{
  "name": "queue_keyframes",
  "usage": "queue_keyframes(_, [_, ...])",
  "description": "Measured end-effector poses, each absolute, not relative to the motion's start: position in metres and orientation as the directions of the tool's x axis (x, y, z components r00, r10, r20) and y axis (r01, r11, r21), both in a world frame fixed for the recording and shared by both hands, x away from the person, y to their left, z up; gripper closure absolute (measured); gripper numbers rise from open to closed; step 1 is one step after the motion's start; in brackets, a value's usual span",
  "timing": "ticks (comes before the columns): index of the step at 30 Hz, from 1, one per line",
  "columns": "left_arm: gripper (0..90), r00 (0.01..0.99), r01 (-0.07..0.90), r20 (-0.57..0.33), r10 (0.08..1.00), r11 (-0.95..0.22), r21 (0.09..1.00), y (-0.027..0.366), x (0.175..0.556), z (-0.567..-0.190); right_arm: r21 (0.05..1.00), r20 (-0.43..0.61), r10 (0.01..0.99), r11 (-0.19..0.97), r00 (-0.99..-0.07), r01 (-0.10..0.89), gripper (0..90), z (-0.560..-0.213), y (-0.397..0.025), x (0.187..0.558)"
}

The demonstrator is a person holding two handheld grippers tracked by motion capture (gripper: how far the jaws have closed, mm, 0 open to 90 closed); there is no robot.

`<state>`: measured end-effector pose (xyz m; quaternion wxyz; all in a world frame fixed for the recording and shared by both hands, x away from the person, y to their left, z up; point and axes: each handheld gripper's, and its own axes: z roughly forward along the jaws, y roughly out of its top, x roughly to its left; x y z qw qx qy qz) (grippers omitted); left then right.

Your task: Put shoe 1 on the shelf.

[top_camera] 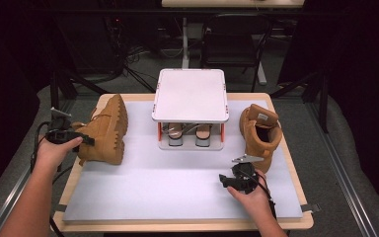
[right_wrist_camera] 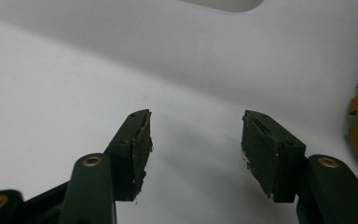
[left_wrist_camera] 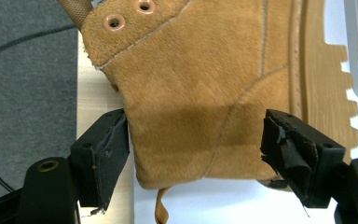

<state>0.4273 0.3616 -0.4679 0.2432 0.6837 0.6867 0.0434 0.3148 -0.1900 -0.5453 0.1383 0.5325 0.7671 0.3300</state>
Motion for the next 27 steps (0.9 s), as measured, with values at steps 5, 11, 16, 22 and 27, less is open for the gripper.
queue_keyframes(5, [24.5, 0.045, 0.921, -0.283, 0.958, 0.069, 0.383, 0.363, 0.434, -0.472, 0.652, 0.139, 0.907, 0.218, -0.397, 0.726, 41.9, -0.546, -0.189, 0.315])
queue_keyframes(11, [24.8, 0.030, 0.921, -0.338, 0.941, 0.105, 0.374, 0.367, 0.438, -0.474, 0.642, 0.138, 0.904, 0.229, -0.404, 0.732, 41.9, -0.547, -0.188, 0.315])
queue_keyframes(16, [30.0, 0.031, 0.919, -0.305, 0.952, 0.093, 0.383, 0.364, 0.436, -0.468, 0.642, 0.139, 0.904, 0.228, -0.404, 0.732, 41.9, -0.547, -0.188, 0.315])
queue_keyframes(22, [42.6, 0.051, 0.912, -0.295, 0.954, 0.076, 0.404, 0.360, 0.434, -0.456, 0.646, 0.133, 0.902, 0.236, -0.411, 0.726, 42.2, -0.548, -0.185, 0.315])
queue_keyframes(27, [50.7, 0.086, 0.901, -0.294, 0.952, 0.051, 0.431, 0.351, 0.431, -0.441, 0.641, 0.133, 0.901, 0.240, -0.413, 0.729, 42.3, -0.548, -0.185, 0.314])
